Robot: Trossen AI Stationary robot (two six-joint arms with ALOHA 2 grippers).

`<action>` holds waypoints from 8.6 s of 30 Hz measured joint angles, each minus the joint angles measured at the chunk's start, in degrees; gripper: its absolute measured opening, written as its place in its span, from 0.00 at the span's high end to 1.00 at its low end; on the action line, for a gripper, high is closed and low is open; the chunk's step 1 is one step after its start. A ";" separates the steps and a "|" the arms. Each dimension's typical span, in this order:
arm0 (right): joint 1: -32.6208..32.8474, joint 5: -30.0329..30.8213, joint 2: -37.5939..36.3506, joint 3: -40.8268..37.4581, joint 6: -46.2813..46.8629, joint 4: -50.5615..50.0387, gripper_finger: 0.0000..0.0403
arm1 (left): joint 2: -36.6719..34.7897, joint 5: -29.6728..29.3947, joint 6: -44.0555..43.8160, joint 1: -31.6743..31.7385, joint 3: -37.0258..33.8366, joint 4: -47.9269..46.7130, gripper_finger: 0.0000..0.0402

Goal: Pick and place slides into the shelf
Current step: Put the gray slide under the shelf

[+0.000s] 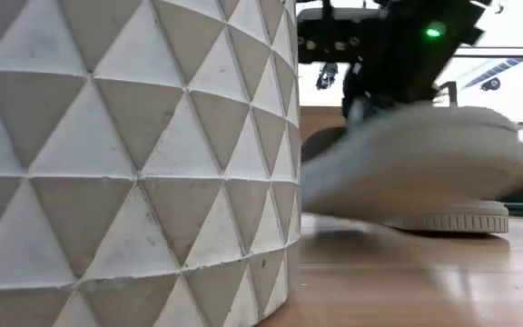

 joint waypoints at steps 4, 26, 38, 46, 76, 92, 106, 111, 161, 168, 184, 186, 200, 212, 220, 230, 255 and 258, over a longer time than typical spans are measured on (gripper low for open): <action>-1.11 1.54 -1.64 0.06 11.23 -5.52 0.96 | 0.00 -0.01 0.00 0.01 0.00 0.02 1.00; -4.41 2.70 -2.34 -7.73 6.38 -1.10 0.97 | -0.09 0.00 -0.17 0.00 0.00 0.07 1.00; -4.63 7.07 -2.56 -3.33 2.44 -0.71 0.97 | -0.09 -0.02 -0.20 0.00 0.00 0.09 1.00; -6.82 1.24 -2.11 -4.80 3.43 -0.44 0.97 | -0.09 -0.02 -0.17 0.00 0.00 0.09 1.00; -1.87 3.40 -3.96 -4.00 8.01 -10.84 0.80 | -0.11 -0.04 -0.02 0.02 0.00 0.11 1.00; 1.85 5.87 -8.05 -4.53 4.28 -10.59 0.66 | -0.09 -0.02 -0.08 0.00 0.00 0.09 1.00; -0.16 2.95 -6.34 -8.84 3.88 -5.00 0.66 | -0.11 -0.07 -0.04 0.00 0.00 0.30 1.00; -1.39 2.88 -6.34 -10.33 3.84 -5.18 0.66 | -0.04 -0.07 -0.07 0.01 0.00 1.12 1.00; 2.37 -12.07 -12.62 -8.15 10.60 -7.62 0.39 | -0.11 -0.02 -0.15 0.02 0.00 1.35 1.00; 4.03 -17.68 -17.46 -7.03 17.83 -6.32 0.41 | -0.11 -0.03 0.00 0.02 0.00 1.22 1.00; 6.25 -31.98 -20.68 -6.35 49.24 6.44 0.97 | 0.00 -0.07 0.03 0.00 0.00 1.26 1.00; 7.22 -32.76 -20.68 -6.83 52.63 8.92 0.97 | 0.00 -0.07 0.04 0.02 0.00 1.27 1.00; 15.34 -31.02 -20.57 -18.10 87.18 27.08 0.98 | 0.00 -0.05 0.04 0.00 0.00 1.27 1.00; 12.59 -27.05 -10.25 -16.75 83.15 27.38 0.98 | -0.02 -0.05 0.03 0.01 -0.02 1.24 1.00; 11.36 -22.68 -5.88 -13.43 81.44 27.17 0.98 | -0.01 -0.04 0.02 0.00 -0.02 1.27 1.00; 10.69 -20.54 -5.88 -12.58 84.67 13.20 0.98 | 0.19 -0.04 0.02 0.01 -0.02 1.23 1.00; 8.56 -19.25 -6.45 -8.30 70.33 15.03 0.98 | 0.74 -0.04 -0.11 0.01 -0.02 1.26 1.00; 9.10 -19.10 -6.49 -7.20 71.17 14.01 0.98 | 0.74 -0.04 -0.17 0.01 -0.02 1.30 1.00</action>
